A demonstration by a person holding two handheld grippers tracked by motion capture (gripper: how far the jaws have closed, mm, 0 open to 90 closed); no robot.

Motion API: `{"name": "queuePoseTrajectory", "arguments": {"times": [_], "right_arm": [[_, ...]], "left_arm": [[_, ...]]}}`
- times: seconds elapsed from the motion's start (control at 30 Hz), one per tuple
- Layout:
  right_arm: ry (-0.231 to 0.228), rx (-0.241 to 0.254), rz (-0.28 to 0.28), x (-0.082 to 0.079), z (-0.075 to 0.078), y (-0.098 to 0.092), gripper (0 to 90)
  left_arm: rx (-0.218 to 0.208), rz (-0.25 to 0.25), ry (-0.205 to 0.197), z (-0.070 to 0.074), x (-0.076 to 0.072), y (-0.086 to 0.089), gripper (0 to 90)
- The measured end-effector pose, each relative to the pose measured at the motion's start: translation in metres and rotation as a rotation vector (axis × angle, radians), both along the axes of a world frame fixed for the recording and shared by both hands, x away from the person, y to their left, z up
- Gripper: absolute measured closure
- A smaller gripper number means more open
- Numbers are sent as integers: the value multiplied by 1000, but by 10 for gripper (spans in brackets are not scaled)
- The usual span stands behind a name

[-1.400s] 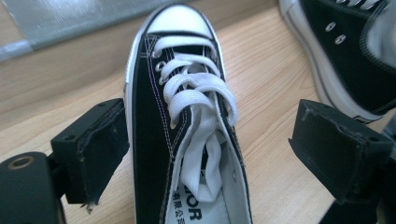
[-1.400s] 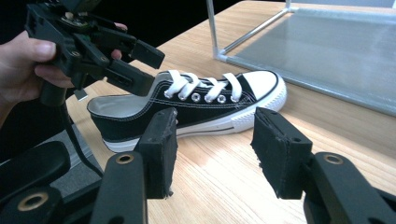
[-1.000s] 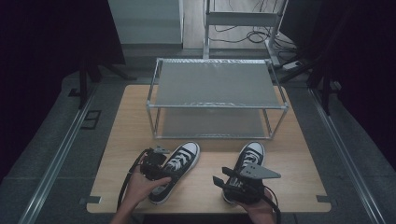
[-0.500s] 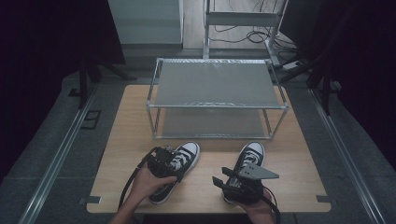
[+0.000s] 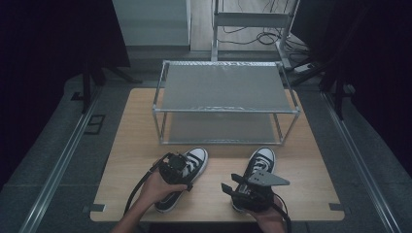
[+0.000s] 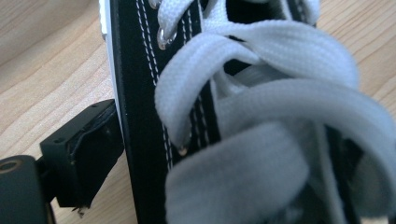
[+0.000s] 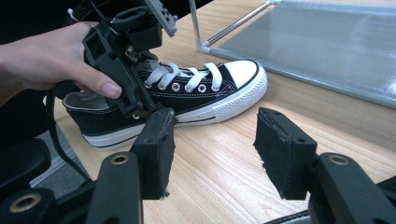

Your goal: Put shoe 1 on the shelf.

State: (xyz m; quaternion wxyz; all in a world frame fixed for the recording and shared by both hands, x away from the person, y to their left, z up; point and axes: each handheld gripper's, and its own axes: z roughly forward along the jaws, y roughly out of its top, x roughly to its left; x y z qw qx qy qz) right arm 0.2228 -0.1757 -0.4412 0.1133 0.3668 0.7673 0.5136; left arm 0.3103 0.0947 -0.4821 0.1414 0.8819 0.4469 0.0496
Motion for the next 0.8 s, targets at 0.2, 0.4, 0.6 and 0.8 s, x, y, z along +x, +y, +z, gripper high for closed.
{"name": "queuePoseTrajectory", "arguments": {"times": [0.2,0.4,0.6,0.8], "right_arm": [[1,-3,-2,0,-1,-1,469],[2,-1,-10,1,-2,-4,469],[3,8,-28,2,-1,-11,471],[1,14,-39,3,0,-14,472]], "left_arm": [[-37,1,-2,0,1,6,117],[-59,-11,-11,0,0,8,131],[-122,-59,-58,11,-4,10,135],[-197,-125,-101,35,-9,5,135]]}}
